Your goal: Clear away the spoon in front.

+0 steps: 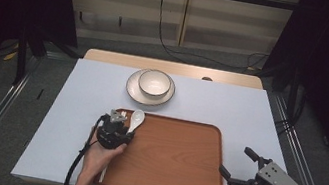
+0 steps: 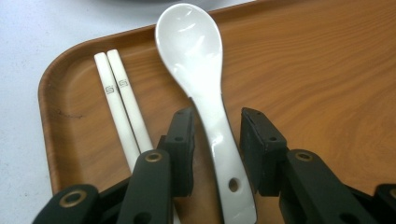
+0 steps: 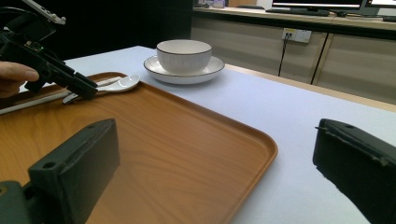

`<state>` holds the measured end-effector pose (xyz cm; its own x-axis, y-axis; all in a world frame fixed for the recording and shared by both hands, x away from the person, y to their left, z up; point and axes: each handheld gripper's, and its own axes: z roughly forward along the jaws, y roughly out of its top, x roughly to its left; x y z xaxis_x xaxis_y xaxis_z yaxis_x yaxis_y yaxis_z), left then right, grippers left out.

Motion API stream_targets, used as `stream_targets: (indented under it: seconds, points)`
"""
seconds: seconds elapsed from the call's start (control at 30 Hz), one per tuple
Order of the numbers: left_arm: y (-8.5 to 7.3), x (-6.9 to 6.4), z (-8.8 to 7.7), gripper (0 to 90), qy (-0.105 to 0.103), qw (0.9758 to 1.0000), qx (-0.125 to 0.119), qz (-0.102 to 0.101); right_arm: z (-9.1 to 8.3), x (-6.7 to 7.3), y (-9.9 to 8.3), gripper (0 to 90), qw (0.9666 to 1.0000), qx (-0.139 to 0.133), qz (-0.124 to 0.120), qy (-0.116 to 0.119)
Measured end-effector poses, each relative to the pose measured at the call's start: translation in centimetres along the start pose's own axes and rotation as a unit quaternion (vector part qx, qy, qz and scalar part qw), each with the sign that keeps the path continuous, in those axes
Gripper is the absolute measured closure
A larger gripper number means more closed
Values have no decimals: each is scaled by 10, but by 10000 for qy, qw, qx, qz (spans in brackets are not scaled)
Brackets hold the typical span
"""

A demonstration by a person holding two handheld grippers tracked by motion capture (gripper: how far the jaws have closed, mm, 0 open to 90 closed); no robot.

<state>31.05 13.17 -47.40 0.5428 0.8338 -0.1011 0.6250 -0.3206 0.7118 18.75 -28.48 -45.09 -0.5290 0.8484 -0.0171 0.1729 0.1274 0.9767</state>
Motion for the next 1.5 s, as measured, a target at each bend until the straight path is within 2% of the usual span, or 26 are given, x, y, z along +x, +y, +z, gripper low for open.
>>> stream_targets:
  seconds: [0.17, 0.23, 0.3, 0.37, 0.5, 0.63, 0.67, 0.77, 0.83, 0.9, 0.93, 0.97, 1.07, 1.17, 1.2, 1.23, 1.27, 1.33, 1.37, 1.4, 1.43, 1.5]
  points:
    - [-1, -2, 0, 629, -64, 10000, -27, 52, 0, 0, 0, 6, 10000, -4, 3, 3]
    - [0, -1, 1, 592, -130, 9999, -40, 8, 0, 0, 0, 6, 10000, 4, 25, -13]
    - [0, 0, 0, 562, -96, 9999, -71, 51, 0, 0, 0, 5, 10000, -18, 13, 14]
    - [1, 1, -1, 507, -115, 9997, -175, 123, 0, 0, 0, 5, 10000, -22, 15, 16]
    - [3, 4, -4, 427, -245, 9984, -505, 69, 0, 0, 0, 5, 10000, -23, 23, 18]
    - [6, 9, -9, 290, -107, 9968, -785, 66, 0, 0, 0, 6, 10000, -28, 39, -1]
    - [6, 11, -9, 258, 13, 9963, -853, 103, 0, 0, 0, 5, 10000, -28, 47, -3]
    - [9, 17, -9, 133, 153, 9947, -1019, 44, 0, 0, 0, 5, 10000, -31, 46, -1]
    - [10, 22, -8, 103, 234, 9934, -1119, 30, 0, 0, 1, 5, 10000, -35, 54, -2]
    - [14, 29, -7, 68, 210, 9927, -1176, -154, 0, 0, 1, 5, 10000, -44, 57, -19]
    - [14, 31, -7, 34, 173, 9928, -1183, -105, 0, -1, 1, 5, 10000, -52, 39, -21]
    - [15, 33, -7, 30, 109, 9924, -1223, -29, 0, -1, 1, 5, 10000, -50, 56, -24]
    - [22, 36, -6, 30, 116, 9905, -1369, -45, -1, -1, 1, 6, 9999, -37, 92, -21]
    - [30, 38, -6, 37, 112, 9872, -1588, 4, 0, -2, 1, 5, 10000, -42, 64, -17]
    - [34, 40, -5, 31, 30, 9885, -1511, 10, 0, -2, 1, 5, 9999, -55, 79, -35]
    - [37, 41, -3, 32, -89, 9873, -1585, -63, 0, -2, 1, 5, 10000, -39, 82, -10]
    - [42, 43, -2, 29, -135, 9872, -1589, -86, 1, -2, 0, 5, 9999, -38, 105, -28]
    - [47, 44, 0, 24, -76, 9876, -1569, -22, 0, -2, 0, 5, 10000, -45, 77, 3]
    - [49, 45, 2, 28, -36, 9868, -1621, -4, 0, -3, 0, 5, 10000, -31, 68, 21]
    - [52, 46, 3, 33, -18, 9880, -1542, 5, 0, -2, 1, 6, 10000, -40, 81, 6]
    - [54, 47, 5, 33, -29, 9887, -1498, 22, 0, -2, 0, 6, 10000, -41, 76, 4]
    - [58, 49, 7, 33, -127, 9886, -1501, -45, 0, -2, 0, 6, 9999, -50, 103, -34]
